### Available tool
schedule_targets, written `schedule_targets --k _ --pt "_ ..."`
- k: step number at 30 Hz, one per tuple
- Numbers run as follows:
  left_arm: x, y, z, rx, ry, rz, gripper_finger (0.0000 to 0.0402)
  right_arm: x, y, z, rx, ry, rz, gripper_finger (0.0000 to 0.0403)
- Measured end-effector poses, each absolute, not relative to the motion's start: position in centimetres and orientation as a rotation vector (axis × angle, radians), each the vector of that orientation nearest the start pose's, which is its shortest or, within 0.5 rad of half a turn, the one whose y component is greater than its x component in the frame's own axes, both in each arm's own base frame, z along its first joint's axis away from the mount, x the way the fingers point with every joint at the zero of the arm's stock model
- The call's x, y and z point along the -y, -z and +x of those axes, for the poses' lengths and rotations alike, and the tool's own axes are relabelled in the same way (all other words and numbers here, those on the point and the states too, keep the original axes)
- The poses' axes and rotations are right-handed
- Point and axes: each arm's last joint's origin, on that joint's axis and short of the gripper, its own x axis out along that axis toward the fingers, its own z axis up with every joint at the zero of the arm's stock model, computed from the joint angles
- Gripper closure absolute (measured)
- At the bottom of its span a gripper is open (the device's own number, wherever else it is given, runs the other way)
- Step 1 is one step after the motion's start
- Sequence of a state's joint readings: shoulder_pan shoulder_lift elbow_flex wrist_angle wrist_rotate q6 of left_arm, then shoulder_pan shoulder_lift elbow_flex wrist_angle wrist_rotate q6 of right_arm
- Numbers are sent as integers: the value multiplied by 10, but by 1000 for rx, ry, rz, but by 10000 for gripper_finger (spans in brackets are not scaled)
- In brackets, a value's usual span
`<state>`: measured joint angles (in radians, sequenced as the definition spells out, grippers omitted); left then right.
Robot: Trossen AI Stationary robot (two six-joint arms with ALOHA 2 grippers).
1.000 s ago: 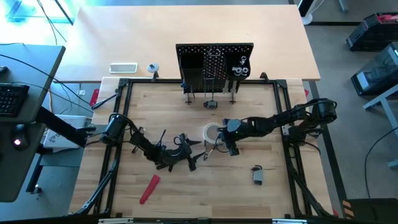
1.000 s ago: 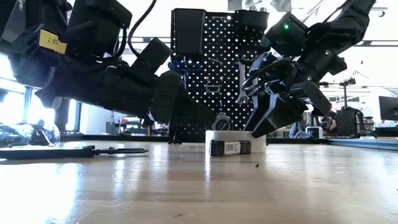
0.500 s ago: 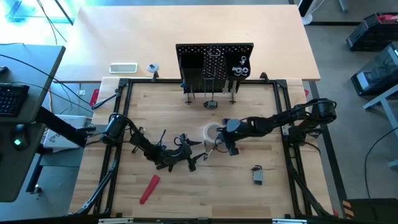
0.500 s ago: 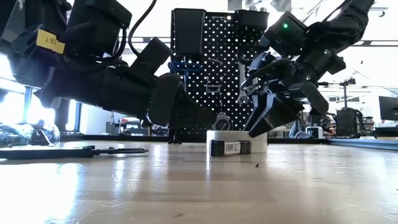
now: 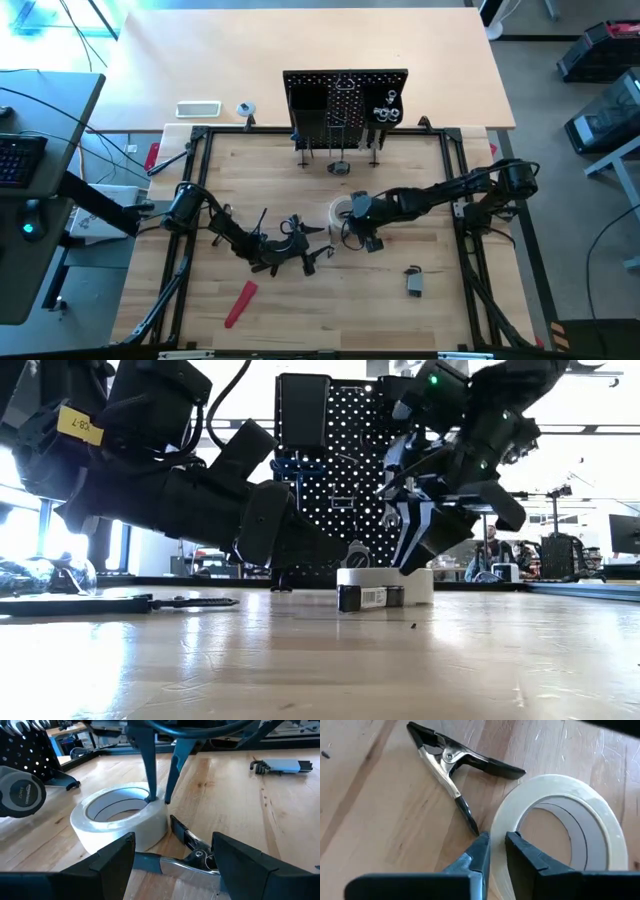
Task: Hang tools onto peg board
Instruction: Hang the white masking tape on the peg board
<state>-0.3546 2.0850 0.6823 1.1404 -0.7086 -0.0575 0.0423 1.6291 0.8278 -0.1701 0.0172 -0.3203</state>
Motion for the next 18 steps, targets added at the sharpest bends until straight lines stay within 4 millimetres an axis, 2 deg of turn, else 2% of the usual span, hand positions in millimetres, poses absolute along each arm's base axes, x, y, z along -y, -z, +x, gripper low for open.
schedule_targets --k 8,18 --pt "99 -79 322 -217 -357 77 147 -18 -165 306 -1023 -172 -351 401" --pt "99 -79 322 -217 -355 78 147 -18 -166 306 -1037 -162 -329 395"
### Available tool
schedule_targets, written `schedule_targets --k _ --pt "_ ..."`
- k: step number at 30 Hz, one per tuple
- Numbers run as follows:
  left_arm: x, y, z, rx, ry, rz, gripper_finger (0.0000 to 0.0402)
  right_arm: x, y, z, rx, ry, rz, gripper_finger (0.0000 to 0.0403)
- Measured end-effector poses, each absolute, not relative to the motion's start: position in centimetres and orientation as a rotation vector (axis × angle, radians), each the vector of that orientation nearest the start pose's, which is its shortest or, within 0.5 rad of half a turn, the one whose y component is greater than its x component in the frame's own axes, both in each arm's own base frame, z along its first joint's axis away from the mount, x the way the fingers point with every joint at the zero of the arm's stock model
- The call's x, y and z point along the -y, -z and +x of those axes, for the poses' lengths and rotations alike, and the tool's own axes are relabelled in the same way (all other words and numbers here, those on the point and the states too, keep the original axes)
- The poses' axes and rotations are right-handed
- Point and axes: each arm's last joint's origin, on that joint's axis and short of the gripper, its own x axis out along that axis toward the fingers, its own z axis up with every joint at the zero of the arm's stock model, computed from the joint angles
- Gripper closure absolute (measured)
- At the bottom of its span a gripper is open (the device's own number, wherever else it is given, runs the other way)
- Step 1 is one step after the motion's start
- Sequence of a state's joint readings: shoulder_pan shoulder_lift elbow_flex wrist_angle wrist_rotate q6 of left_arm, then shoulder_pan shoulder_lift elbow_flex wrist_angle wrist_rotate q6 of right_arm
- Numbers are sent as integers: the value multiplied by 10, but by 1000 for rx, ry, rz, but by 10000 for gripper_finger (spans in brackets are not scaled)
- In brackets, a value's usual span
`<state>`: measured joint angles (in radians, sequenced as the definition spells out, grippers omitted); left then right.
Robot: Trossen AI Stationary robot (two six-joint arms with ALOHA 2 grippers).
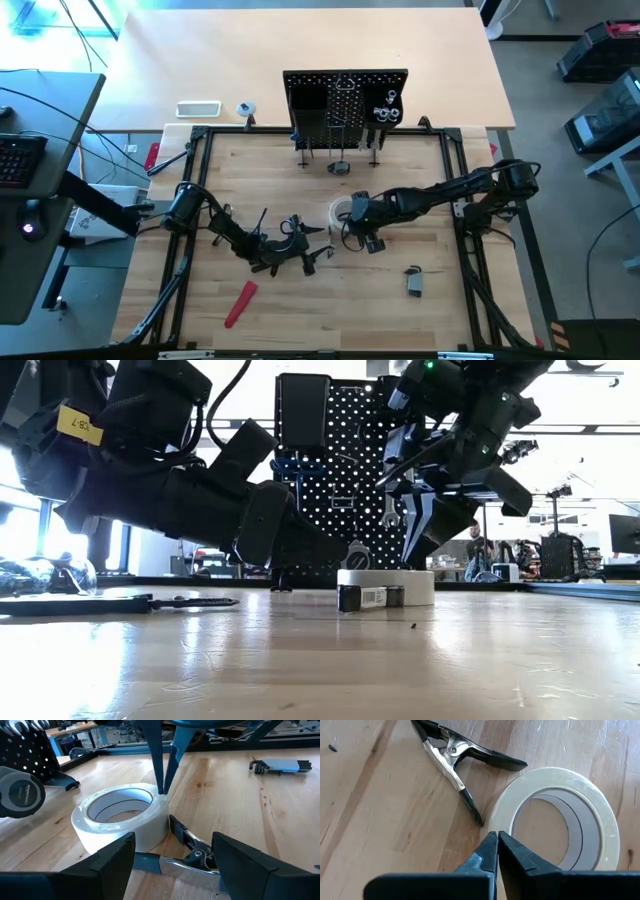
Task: Hang tools onto peg board
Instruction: Hang the white masking tape on the peg board
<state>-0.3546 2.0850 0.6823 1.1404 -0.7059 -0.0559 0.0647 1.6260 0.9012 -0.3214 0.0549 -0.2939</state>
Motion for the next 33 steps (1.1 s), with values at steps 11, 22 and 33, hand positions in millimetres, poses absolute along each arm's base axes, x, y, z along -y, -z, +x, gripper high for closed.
schedule_targets --k 11,22,33 --pt "99 -77 322 -229 -355 82 147 -19 -166 306 -1029 -199 -310 336" --pt "99 -77 322 -235 -344 76 147 -19 -167 305 -1028 -225 -324 248" --pt "99 -77 322 -235 -344 68 147 -3 -167 309 -993 -231 -312 244"
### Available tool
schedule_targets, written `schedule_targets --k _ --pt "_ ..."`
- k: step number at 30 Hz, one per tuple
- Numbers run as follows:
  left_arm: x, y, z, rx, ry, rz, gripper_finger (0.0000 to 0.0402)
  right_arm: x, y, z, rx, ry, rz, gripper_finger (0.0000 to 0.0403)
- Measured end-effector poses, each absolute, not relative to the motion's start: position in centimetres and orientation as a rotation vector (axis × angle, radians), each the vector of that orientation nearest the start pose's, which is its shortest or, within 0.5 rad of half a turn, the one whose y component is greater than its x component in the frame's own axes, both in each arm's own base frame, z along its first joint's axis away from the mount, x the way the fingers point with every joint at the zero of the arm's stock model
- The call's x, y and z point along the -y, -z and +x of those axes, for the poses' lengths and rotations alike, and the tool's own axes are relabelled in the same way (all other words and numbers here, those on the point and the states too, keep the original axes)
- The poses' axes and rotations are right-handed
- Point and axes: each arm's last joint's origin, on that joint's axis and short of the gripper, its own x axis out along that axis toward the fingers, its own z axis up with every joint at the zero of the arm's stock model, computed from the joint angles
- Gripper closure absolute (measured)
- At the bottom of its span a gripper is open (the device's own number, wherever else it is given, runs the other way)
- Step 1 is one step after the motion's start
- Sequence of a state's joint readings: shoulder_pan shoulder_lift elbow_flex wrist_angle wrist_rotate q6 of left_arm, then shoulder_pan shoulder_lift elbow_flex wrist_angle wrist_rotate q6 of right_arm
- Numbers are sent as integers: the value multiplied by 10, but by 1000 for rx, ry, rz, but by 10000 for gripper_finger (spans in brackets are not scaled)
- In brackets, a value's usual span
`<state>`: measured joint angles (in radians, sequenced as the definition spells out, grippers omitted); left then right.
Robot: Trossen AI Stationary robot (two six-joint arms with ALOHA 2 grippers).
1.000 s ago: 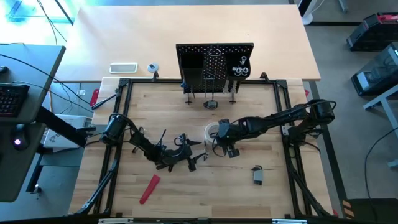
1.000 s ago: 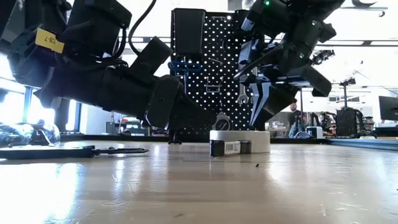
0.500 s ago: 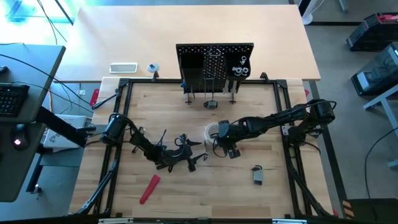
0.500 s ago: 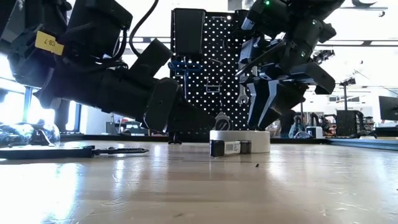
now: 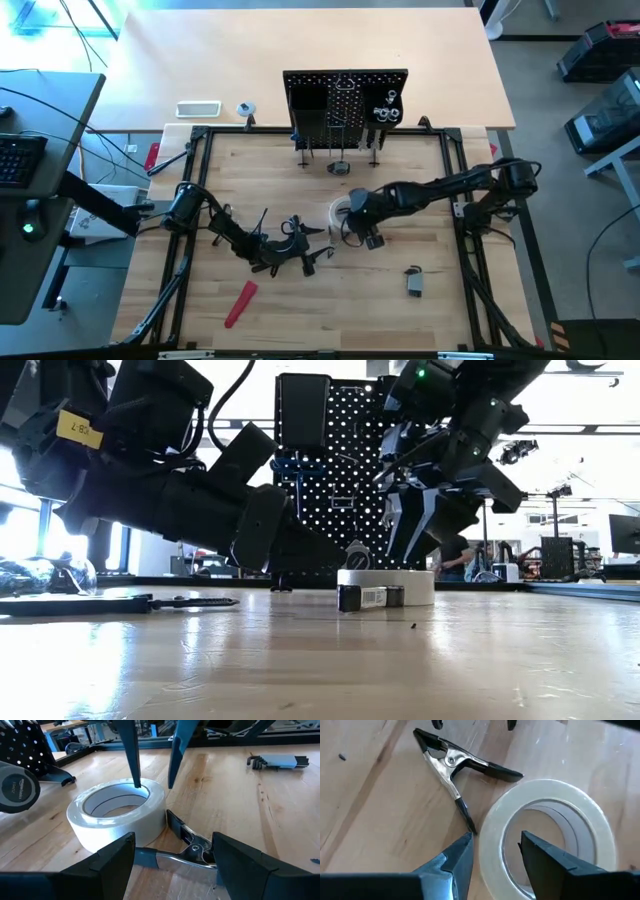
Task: Hang tools onto peg board
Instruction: Hang the white masking tape on the peg board
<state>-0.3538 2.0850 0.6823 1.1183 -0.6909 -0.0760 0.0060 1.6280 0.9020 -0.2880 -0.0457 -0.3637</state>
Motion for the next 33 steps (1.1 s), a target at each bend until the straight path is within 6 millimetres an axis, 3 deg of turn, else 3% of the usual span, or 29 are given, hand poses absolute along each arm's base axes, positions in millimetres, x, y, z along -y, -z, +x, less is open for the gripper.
schedule_targets --k 14,19,25,33 --pt "99 -75 321 -248 -339 52 147 1 -124 320 -1093 -298 -255 244" --pt "99 -75 322 -249 -338 51 147 1 -124 319 -1099 -306 -248 259" --pt "99 -75 322 -248 -338 50 147 0 -123 319 -1104 -317 -241 320" --pt "99 -75 321 -250 -338 50 147 -11 -124 318 -1113 -279 -351 322"
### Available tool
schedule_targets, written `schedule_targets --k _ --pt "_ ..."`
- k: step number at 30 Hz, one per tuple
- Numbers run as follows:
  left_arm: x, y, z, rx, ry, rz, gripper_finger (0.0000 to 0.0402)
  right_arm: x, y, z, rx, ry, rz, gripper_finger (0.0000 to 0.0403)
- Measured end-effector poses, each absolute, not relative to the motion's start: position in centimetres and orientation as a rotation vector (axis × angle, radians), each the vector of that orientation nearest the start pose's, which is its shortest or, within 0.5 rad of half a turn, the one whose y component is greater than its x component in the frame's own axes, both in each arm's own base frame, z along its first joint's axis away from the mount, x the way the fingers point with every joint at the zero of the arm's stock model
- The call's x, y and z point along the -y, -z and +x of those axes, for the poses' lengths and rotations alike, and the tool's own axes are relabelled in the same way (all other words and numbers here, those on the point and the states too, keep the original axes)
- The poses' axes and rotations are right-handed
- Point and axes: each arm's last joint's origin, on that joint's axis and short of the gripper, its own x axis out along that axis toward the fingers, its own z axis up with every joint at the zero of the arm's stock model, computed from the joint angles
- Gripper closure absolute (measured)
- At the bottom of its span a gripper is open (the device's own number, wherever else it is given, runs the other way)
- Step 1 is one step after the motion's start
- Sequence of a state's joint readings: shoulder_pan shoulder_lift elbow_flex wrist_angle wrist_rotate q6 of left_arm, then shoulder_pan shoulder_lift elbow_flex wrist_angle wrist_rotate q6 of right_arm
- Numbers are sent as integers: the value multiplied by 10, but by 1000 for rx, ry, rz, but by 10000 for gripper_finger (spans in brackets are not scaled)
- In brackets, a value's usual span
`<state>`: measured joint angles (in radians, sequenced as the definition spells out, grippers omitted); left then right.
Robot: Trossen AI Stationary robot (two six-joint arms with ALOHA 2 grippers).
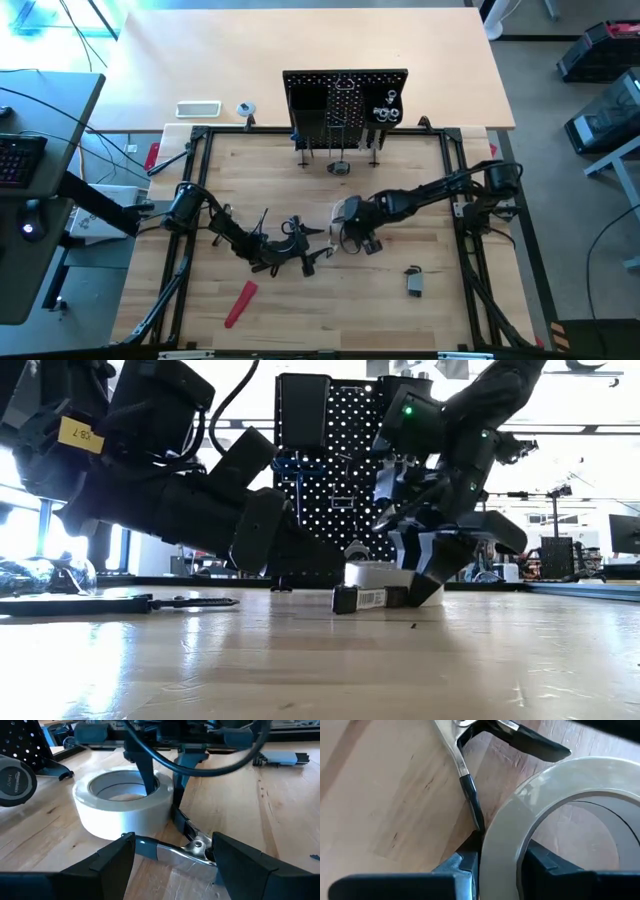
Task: Hang tools onto peg board
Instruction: Hang the white masking tape on the peg board
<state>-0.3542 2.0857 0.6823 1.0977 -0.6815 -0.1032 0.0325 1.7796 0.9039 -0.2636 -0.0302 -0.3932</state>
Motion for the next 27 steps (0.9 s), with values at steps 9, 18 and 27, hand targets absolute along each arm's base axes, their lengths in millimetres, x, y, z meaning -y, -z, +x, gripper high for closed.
schedule_targets --k 9,18,27 --pt "99 -74 322 -253 -339 60 147 -23 -136 312 -1130 -90 -617 322" --pt "97 -74 322 -256 -342 74 147 -18 -160 315 -1036 100 -757 323" --pt "95 -74 323 -257 -348 78 147 -3 -192 337 -895 312 -888 323"
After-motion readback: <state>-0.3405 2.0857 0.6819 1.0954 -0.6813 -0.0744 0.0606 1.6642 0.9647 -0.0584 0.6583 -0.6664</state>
